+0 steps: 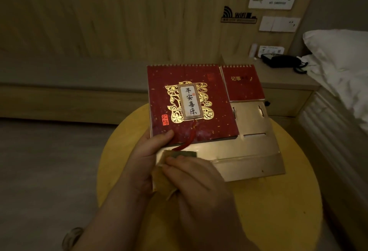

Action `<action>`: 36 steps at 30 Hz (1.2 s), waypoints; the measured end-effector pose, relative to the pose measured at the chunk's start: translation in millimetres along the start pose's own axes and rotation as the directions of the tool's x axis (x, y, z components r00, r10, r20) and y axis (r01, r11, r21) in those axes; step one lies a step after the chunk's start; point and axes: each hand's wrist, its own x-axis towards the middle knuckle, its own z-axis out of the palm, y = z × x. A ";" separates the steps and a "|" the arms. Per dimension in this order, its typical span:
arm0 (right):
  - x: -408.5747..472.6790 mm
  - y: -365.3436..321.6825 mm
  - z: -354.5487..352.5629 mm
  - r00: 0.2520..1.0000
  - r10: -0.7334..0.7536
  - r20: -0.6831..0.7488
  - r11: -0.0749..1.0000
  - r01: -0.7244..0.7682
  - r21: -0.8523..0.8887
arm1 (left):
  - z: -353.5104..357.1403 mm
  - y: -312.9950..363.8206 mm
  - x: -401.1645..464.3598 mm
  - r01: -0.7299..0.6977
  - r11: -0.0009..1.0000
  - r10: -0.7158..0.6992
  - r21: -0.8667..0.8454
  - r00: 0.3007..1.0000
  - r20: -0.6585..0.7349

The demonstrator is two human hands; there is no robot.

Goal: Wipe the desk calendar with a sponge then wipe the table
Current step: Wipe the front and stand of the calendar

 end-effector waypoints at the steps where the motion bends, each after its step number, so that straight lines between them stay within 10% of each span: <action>1: 0.7 -3.4 5.3 1.000 -0.024 0.012 0.999 0.024 -0.026 | -1.3 1.3 0.2 0.007 1.000 -0.007 0.007 1.000 -0.016; 10: -0.7 14.8 -14.8 0.997 -0.070 0.030 0.996 0.072 -0.047 | -8.5 6.4 2.4 -0.015 1.000 0.017 -0.022 0.998 0.054; 22: -33.2 121.1 -110.0 0.962 0.257 -0.089 0.953 -0.267 -0.143 | -20.7 12.6 7.1 -0.056 0.998 0.057 -0.006 0.996 0.069; 36: -20.6 7.2 -2.8 0.998 -0.039 0.040 0.999 0.038 0.033 | 1.7 -1.4 11.1 -0.003 0.998 0.002 -0.062 1.000 -0.011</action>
